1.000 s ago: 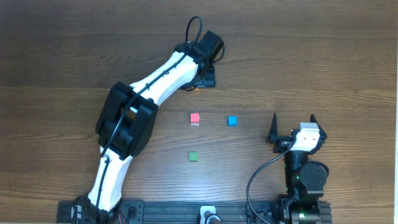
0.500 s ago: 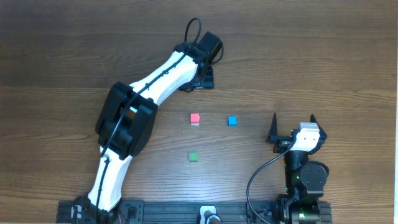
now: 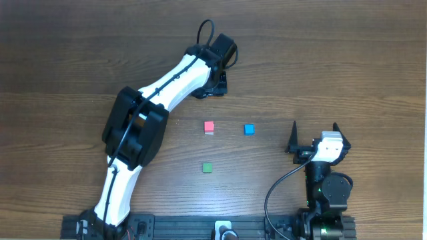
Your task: Stack Cubes
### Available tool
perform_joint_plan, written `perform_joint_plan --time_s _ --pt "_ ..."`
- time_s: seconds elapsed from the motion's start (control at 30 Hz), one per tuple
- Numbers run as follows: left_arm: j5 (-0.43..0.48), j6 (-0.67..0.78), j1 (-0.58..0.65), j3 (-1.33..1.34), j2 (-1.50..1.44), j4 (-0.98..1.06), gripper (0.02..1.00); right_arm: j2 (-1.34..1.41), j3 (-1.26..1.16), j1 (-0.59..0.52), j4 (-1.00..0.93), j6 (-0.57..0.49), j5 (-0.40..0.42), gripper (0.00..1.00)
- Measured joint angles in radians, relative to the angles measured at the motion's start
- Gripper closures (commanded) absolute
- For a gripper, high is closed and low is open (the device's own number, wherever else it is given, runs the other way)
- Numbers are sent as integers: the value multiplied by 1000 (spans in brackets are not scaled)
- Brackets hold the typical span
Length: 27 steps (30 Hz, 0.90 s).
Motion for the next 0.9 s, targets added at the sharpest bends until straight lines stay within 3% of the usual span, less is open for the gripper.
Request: perform_joint_plan --time_s 0.53,0.6,0.9 --pt "3 0 0 0 4 -4 901 0 0 0 0 0 0 7" --pt "3 0 0 0 4 -4 976 0 0 0 0 0 0 7" --pt "-1 -13 -13 -2 -124 -103 976 0 0 0 0 0 0 7"
